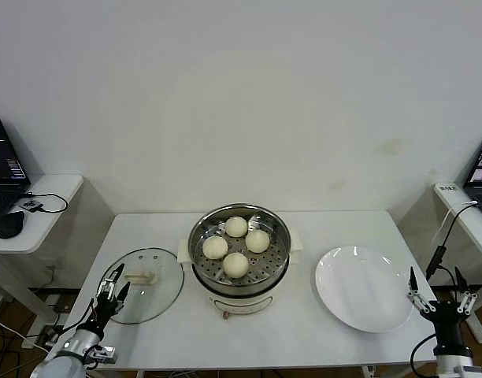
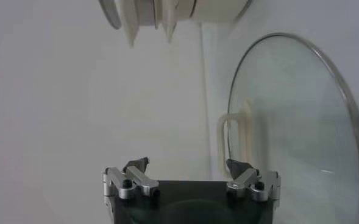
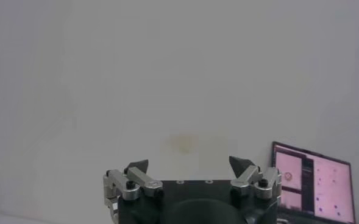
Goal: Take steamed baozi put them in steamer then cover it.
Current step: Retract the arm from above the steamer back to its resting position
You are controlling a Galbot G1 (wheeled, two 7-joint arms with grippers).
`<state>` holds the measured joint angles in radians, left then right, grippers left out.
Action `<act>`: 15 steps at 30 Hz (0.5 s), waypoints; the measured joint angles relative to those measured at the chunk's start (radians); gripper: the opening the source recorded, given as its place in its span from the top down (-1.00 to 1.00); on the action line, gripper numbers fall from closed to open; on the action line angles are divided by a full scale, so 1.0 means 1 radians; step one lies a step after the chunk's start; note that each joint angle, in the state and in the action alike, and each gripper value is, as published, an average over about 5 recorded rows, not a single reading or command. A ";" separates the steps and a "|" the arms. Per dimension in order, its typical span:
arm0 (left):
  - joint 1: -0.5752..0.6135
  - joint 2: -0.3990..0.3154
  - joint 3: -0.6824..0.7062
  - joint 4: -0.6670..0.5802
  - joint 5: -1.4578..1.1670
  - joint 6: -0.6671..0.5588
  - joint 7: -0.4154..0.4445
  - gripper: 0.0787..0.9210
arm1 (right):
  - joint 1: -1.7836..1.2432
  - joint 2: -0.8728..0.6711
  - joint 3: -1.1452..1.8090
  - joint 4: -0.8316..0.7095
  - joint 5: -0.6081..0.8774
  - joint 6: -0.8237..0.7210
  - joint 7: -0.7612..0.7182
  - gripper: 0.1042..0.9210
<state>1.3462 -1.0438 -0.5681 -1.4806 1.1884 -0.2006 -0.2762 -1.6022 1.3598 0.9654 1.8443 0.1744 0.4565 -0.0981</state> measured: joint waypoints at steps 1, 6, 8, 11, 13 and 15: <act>-0.010 -0.001 0.005 0.010 0.004 -0.001 -0.001 -0.77 | -0.002 0.002 0.002 0.000 -0.001 0.002 0.000 -0.76; -0.057 -0.007 0.025 0.055 0.020 -0.005 -0.001 -0.77 | -0.010 0.011 0.007 0.001 -0.004 0.009 0.000 -0.76; -0.073 -0.009 0.030 0.070 0.025 -0.006 0.000 -0.77 | -0.013 0.014 0.008 0.001 -0.006 0.012 0.000 -0.76; -0.096 -0.012 0.037 0.092 0.030 -0.008 0.001 -0.77 | -0.016 0.016 0.008 -0.002 -0.008 0.017 0.000 -0.76; -0.110 -0.014 0.042 0.106 0.032 -0.009 0.001 -0.77 | -0.018 0.016 0.008 -0.005 -0.009 0.018 0.000 -0.76; -0.125 -0.017 0.045 0.119 0.033 -0.010 0.002 -0.77 | -0.021 0.016 0.009 -0.008 -0.009 0.019 0.001 -0.76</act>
<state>1.2214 -1.0610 -0.5230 -1.3612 1.2215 -0.2111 -0.2743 -1.6232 1.3753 0.9739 1.8364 0.1652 0.4755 -0.0969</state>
